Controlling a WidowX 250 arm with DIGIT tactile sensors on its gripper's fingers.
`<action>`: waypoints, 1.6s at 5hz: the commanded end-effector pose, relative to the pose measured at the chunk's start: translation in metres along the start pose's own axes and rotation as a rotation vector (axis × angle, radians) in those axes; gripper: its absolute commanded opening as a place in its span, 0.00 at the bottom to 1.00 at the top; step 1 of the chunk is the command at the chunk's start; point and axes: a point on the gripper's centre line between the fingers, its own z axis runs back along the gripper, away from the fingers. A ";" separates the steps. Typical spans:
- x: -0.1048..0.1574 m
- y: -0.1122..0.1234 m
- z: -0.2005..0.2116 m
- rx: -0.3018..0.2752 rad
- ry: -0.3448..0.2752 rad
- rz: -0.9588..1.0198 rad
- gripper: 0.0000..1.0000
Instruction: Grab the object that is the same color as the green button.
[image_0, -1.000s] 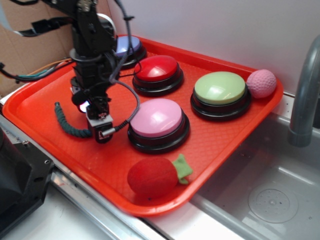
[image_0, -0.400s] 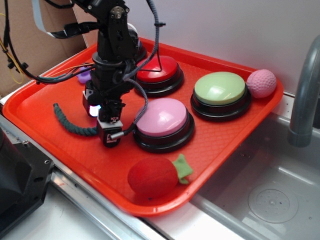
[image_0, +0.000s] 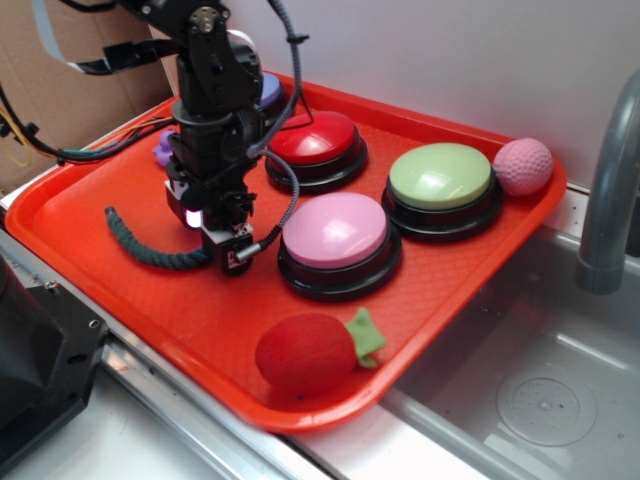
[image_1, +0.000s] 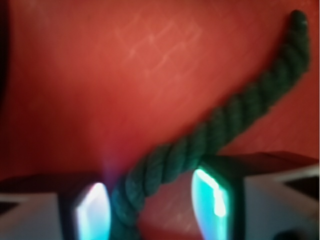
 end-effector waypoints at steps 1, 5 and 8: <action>0.003 0.011 0.001 -0.011 -0.057 0.037 0.00; 0.016 0.043 0.052 -0.052 -0.135 0.184 0.00; -0.003 0.042 0.197 -0.095 -0.211 0.239 0.00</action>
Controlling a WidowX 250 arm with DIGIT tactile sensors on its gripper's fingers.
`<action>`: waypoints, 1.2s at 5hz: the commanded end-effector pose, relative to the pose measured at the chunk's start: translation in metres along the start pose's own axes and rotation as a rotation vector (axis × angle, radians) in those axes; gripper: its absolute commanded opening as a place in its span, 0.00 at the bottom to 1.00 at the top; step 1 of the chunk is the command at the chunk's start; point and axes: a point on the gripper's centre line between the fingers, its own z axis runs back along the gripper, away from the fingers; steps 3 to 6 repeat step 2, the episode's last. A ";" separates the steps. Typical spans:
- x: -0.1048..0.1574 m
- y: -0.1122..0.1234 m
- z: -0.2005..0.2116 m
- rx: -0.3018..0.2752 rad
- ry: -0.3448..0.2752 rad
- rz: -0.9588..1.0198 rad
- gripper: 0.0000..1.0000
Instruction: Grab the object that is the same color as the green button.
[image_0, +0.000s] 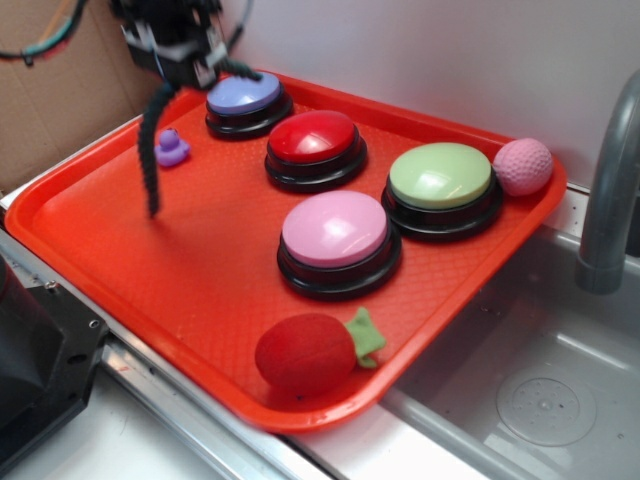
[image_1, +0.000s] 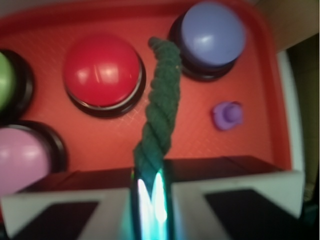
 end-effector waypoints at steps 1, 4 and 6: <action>-0.014 -0.022 0.087 0.034 -0.084 -0.136 0.00; -0.014 -0.022 0.087 0.034 -0.084 -0.136 1.00; -0.014 -0.022 0.087 0.034 -0.084 -0.136 1.00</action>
